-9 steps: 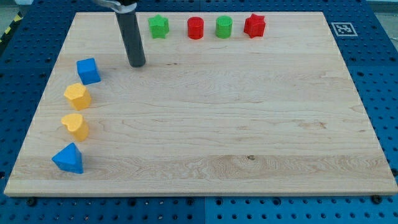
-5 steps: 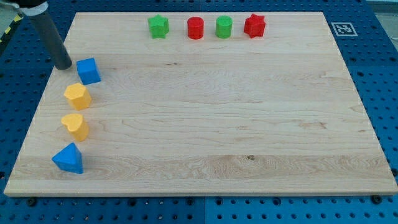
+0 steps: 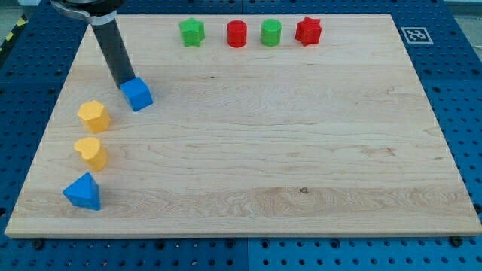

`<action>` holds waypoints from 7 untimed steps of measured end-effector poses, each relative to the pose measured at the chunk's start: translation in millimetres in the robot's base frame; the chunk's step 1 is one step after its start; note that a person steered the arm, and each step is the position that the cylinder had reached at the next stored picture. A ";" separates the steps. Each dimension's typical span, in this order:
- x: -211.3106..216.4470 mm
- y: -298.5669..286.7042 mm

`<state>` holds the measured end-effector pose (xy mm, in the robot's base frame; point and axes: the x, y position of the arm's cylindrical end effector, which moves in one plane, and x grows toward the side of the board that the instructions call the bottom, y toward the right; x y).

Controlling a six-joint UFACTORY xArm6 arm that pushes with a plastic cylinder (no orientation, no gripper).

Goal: Push the blue cube towards the center

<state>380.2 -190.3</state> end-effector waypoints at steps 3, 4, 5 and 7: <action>13.8 3.9; 22.0 3.8; 28.6 4.5; 50.6 4.7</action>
<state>430.8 -185.6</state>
